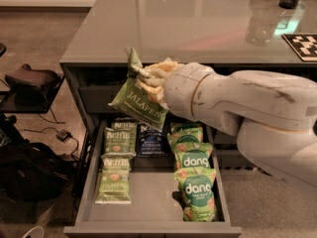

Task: Pick green jalapeno chip bag from middle drawer and place on counter

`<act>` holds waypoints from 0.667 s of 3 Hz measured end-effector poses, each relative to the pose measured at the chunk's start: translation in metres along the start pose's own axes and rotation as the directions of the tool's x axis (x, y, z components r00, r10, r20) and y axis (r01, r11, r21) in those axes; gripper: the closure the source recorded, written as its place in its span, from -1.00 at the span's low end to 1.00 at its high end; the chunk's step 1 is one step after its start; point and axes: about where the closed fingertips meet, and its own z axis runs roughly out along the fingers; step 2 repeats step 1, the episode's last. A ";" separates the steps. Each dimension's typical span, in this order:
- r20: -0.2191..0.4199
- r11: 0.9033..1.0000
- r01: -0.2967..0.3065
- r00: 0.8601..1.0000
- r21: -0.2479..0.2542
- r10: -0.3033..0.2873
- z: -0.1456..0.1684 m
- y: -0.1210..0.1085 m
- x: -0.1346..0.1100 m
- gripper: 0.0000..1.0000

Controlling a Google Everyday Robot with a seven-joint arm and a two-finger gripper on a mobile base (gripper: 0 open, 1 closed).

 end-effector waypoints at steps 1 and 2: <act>-0.005 1.000 -0.004 1.000 -0.007 0.004 0.000 0.001 0.002 1.00; -0.005 1.000 -0.004 1.000 -0.007 0.004 0.000 0.001 0.002 1.00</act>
Offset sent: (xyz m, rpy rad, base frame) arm 0.0000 0.0000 0.0000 0.0000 0.0000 0.0000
